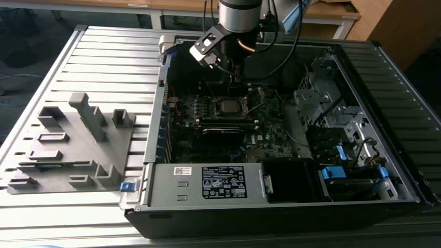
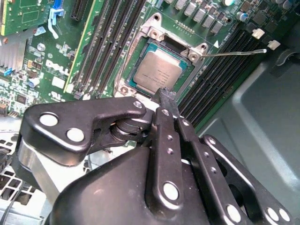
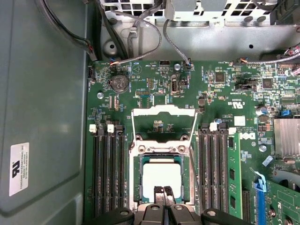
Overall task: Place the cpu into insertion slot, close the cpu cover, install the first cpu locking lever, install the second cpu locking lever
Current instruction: 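Close the cpu cover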
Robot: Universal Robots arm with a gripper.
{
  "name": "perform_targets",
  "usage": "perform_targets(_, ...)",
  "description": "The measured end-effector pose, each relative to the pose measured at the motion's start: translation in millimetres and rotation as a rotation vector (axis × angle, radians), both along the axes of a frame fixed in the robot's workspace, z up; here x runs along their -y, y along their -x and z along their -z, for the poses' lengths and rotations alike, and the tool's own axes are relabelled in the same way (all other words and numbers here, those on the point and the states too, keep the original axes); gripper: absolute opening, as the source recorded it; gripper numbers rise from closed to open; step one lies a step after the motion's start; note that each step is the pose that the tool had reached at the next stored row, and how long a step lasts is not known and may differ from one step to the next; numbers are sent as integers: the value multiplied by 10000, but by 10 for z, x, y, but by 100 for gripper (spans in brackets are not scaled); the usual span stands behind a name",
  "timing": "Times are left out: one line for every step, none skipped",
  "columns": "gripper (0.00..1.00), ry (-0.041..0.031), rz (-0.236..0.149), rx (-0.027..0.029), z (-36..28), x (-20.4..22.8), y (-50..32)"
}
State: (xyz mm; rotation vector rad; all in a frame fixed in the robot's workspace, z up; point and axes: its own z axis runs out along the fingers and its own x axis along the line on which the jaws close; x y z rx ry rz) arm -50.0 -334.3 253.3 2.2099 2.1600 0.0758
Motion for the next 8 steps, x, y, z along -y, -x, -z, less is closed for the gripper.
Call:
perform_targets(11, 0, 0, -1, 0, 0, -2)
perform_targets(11, 2, -1, -1, -1, 0, -5)
perform_targets(11, 2, 0, -2, -1, -1, -10)
perform_targets(11, 1, 0, -2, -1, -1, -18)
perform_targets(11, 1, 0, -1, 0, -1, -29)
perform_targets(11, 0, 0, 0, 0, -2, -40)
perform_targets(11, 0, 0, 0, 0, -2, -51)
perform_targets(11, 0, 0, 0, 0, -3, -60)
